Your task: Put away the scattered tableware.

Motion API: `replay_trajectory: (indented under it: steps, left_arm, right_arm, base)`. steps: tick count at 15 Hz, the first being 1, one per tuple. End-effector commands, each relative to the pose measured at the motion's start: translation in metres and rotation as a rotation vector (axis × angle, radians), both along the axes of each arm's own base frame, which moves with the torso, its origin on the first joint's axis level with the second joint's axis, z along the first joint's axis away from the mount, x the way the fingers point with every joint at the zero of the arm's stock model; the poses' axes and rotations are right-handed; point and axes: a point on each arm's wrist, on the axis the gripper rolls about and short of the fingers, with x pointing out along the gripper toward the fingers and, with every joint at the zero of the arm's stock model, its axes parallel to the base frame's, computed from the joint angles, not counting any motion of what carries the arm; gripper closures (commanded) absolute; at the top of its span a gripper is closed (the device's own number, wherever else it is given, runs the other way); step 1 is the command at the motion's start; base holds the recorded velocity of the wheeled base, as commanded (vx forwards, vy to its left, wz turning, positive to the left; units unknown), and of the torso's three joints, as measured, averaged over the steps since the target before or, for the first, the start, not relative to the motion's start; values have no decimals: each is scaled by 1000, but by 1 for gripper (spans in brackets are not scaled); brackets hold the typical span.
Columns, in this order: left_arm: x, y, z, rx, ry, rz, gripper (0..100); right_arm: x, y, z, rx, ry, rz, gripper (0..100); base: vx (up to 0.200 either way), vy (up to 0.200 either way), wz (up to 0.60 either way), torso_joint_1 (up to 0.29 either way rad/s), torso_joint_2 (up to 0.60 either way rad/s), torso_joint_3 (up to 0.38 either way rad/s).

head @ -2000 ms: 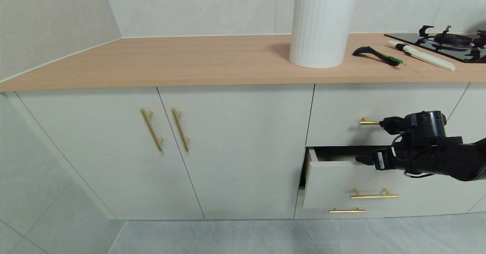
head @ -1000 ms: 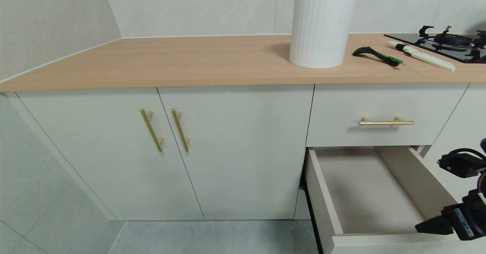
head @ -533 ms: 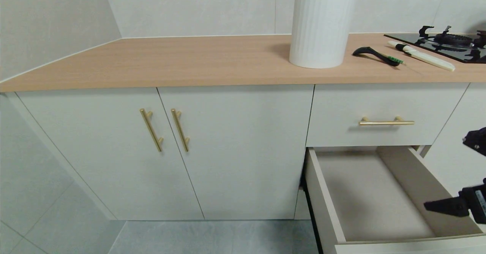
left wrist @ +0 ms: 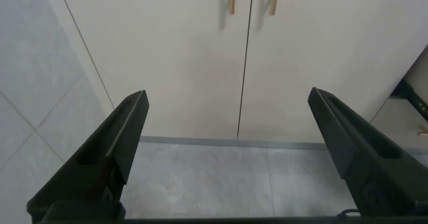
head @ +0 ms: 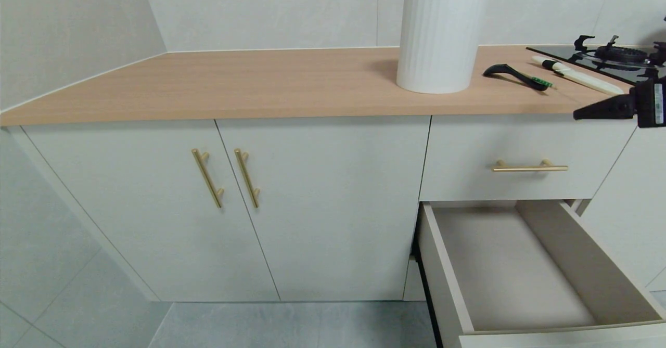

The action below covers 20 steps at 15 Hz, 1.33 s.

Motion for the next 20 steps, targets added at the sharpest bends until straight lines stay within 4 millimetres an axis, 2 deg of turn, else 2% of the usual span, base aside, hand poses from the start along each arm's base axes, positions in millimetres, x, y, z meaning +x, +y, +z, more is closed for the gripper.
replay_trajectory:
  steps: [1, 2, 4, 5, 7, 14, 18, 19, 20]
  left_arm:
    - [0, 0, 0, 0, 1, 0, 0]
    - [0, 0, 0, 0, 1, 0, 0]
    - [0, 0, 0, 0, 1, 0, 0]
    - [0, 0, 0, 0, 1, 0, 0]
    - [0, 0, 0, 0, 1, 0, 0]
    - [0, 0, 0, 0, 0, 0, 0]
    - [0, 0, 0, 0, 1, 0, 0]
    - [0, 0, 0, 0, 1, 0, 0]
    - [0, 0, 0, 0, 1, 0, 0]
  right_arm:
    - [50, 1, 4, -4, -14, -24, 0]
    - [56, 0, 6, -8, -24, -37, 0]
    - [82, -4, 13, -24, -63, -90, 0]
    - [82, -4, 13, -24, -63, -90, 0]
    - [106, -7, 16, -23, -90, -103, 0]
    - [126, -4, -3, -28, -13, -94, 0]
    - [128, -4, -4, -28, -10, -95, 0]
    - [128, -4, -4, -29, -10, -97, 100]
    - [128, -4, -4, -28, -10, -95, 100]
  base:
    - [0, 0, 0, 0, 0, 0]
    - [0, 0, 0, 0, 0, 0]
    - [0, 0, 0, 0, 0, 0]
    - [0, 0, 0, 0, 0, 0]
    - [0, 0, 0, 0, 0, 0]
    - [0, 0, 0, 0, 0, 0]
    - [0, 0, 0, 0, 0, 0]
    - [0, 0, 0, 0, 0, 0]
    - [0, 0, 0, 0, 0, 0]
